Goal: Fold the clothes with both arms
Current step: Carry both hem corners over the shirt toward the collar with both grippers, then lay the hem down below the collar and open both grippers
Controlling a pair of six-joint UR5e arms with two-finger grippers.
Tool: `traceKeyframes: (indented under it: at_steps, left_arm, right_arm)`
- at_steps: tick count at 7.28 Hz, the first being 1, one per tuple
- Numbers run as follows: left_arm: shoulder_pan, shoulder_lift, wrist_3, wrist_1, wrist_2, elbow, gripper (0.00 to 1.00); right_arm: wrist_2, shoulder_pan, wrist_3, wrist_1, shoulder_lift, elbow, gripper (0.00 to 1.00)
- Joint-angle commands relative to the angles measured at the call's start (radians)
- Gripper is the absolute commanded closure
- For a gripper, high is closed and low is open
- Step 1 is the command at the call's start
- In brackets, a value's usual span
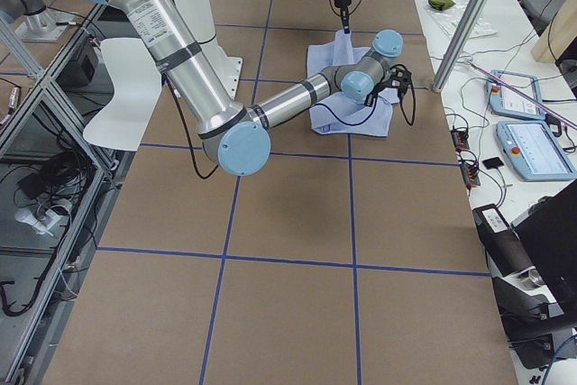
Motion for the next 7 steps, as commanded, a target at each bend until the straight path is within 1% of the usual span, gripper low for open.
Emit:
traceKeyframes:
  at_steps: [1,3,6,7]
  left_arm:
    - [-0.013,-0.008,0.000,-0.038,0.001,0.051,1.00]
    - [-0.017,-0.068,0.000,-0.040,0.001,0.116,1.00]
    - [-0.040,-0.077,0.026,-0.052,0.001,0.153,1.00]
    - [-0.040,-0.077,0.028,-0.084,0.001,0.183,1.00]
  right_arm:
    - [-0.008,-0.005,-0.007,-0.001,0.069,-0.098,1.00]
    - [-0.008,-0.007,-0.023,0.001,0.099,-0.132,1.00]
    - [-0.014,-0.012,-0.027,0.001,0.111,-0.165,1.00]
    - [-0.017,-0.013,-0.029,0.002,0.104,-0.165,1.00]
